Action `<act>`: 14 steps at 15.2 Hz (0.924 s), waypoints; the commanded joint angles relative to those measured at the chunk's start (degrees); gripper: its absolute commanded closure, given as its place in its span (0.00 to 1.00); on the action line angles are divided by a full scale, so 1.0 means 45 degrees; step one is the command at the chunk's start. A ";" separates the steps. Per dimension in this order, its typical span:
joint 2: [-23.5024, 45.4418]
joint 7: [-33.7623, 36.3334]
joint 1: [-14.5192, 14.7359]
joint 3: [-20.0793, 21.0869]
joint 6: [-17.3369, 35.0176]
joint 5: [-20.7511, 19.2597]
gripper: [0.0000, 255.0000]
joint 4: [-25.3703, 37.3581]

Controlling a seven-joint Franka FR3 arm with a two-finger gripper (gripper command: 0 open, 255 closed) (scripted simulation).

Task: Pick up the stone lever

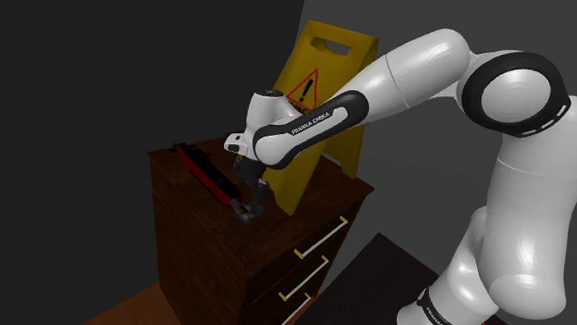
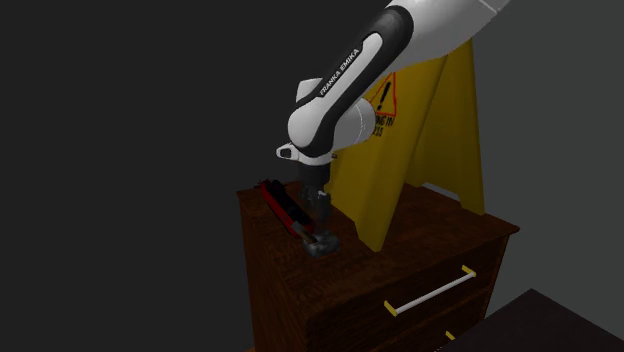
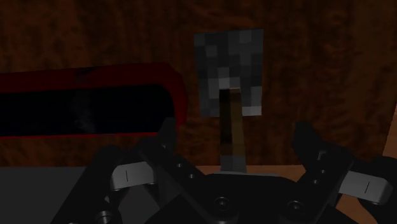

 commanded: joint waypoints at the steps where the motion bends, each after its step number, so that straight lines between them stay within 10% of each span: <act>1: 0.0289 -0.0078 -0.0001 0.0028 0.0291 0.0003 0.00 0.0003; 7: 0.0859 -0.0073 -0.0003 0.0029 0.0926 0.0002 0.00 -0.0062; 8: 0.0842 -0.0061 0.0006 0.0032 0.0921 0.0001 1.00 -0.0073; 14: 0.0841 -0.0076 -0.0005 0.0029 0.0922 0.0004 1.00 -0.0075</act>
